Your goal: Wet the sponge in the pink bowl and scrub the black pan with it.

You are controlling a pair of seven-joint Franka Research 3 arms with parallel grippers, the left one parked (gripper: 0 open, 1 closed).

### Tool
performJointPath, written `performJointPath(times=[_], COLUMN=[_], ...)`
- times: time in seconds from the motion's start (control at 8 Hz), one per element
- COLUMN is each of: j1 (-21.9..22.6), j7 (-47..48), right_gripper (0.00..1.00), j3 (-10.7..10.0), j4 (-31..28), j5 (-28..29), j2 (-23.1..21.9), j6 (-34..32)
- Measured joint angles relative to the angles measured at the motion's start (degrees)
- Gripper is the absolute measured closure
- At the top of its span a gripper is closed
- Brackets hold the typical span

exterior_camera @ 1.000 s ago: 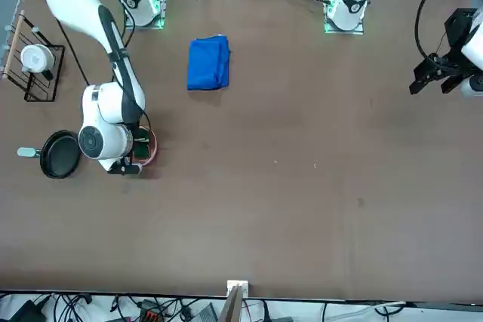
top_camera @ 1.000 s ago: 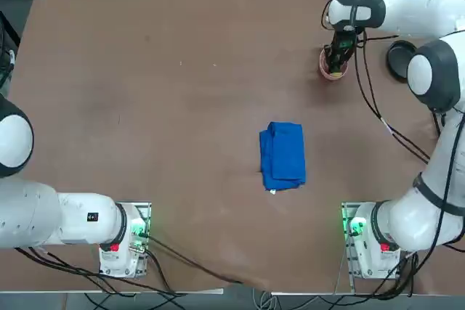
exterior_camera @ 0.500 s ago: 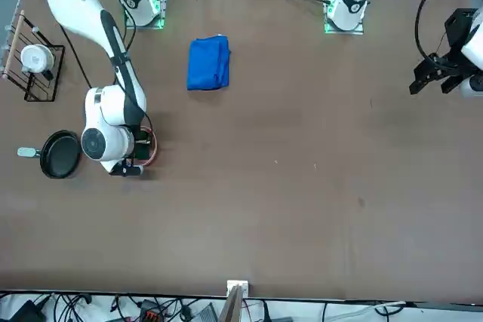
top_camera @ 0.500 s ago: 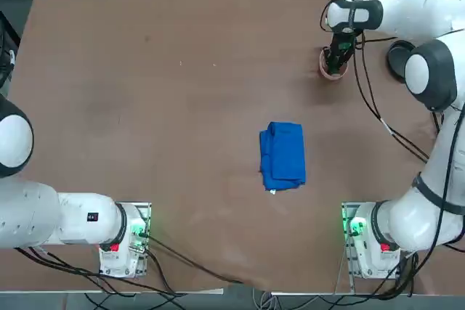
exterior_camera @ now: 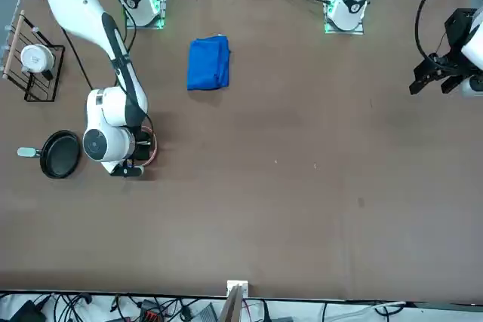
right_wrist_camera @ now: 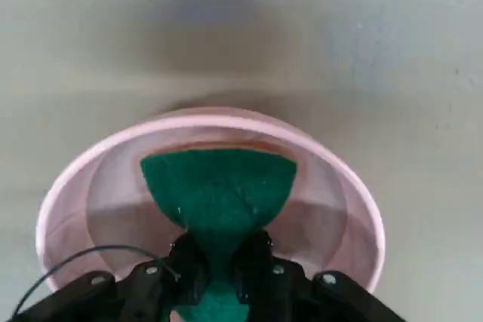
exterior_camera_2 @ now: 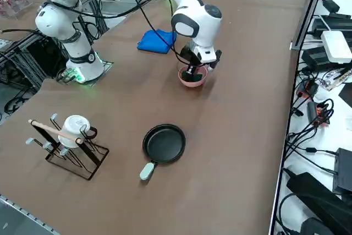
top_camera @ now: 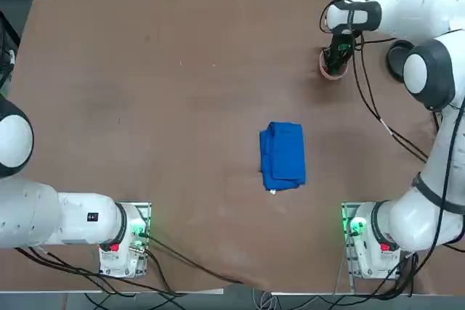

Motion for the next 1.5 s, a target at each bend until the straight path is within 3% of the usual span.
performJointPath(times=[0.38,0.75,1.5], j1=[0.0,-0.2,-0.3], j7=[-0.2,-0.2,-0.2], right_gripper=[0.78,0.78,0.78], j3=[0.0,0.0,0.0], j4=[2.6,10.0,10.9], j5=[0.0,0.0,0.0], j2=[-0.1,-0.9,-2.1], j6=[-2.7,-15.1,-20.2])
